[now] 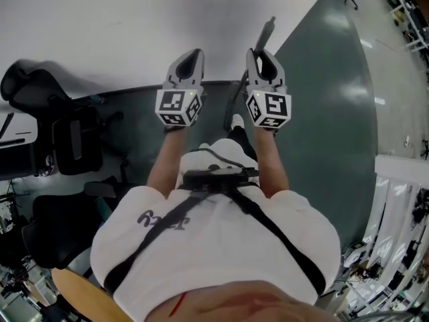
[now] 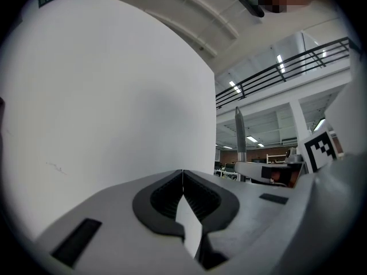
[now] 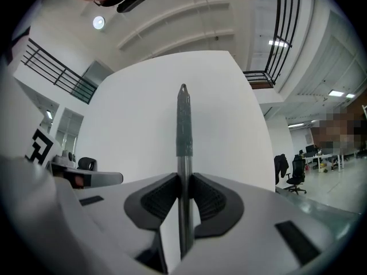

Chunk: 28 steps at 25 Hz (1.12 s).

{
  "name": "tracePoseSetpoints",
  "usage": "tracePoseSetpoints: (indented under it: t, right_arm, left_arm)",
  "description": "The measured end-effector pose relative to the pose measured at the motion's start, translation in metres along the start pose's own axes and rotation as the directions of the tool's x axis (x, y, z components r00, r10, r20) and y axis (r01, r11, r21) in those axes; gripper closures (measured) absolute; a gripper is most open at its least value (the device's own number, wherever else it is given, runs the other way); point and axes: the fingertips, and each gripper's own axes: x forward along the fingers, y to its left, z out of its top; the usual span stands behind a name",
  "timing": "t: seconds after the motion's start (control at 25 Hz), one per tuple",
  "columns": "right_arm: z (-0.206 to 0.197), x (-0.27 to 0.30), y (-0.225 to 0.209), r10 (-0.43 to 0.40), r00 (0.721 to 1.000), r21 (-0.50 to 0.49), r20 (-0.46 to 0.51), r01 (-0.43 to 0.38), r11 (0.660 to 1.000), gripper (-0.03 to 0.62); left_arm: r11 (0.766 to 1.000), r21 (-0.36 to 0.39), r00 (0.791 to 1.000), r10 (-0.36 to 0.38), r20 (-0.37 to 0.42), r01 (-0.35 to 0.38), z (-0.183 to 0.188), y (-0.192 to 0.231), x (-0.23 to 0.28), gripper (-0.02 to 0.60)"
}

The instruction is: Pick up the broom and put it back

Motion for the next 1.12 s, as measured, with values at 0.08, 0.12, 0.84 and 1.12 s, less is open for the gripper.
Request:
tracePoseSetpoints:
  t: [0.08,0.12,0.84,1.12]
  right_arm:
    - [-0.003,-0.002,-0.004,-0.025,1.000,-0.006,-0.007,0.024,1.000,0.499]
    - [-0.005,-0.003,-0.006,-0.039,0.999,-0.006,-0.013,0.039,0.999,0.499]
    - [-0.110,0.004,-0.007,-0.085,0.960,0.029,-0.265,0.097,0.995,0.499]
    - [-0.169,0.007,0.002,-0.071,0.925,0.036,-0.373,0.091,0.995,0.500]
  left_arm:
    - [1.000,0.012,1.000,-0.003,-0.008,0.003,-0.002,0.000,-0.002,0.570]
    - [1.000,0.018,1.000,-0.006,-0.012,0.006,-0.004,0.000,-0.003,0.571]
    - [0.992,-0.045,0.986,0.109,-0.123,-0.115,-0.061,0.033,-0.020,0.569]
    - [0.988,-0.068,0.975,0.127,-0.183,-0.141,-0.096,0.043,-0.022,0.569]
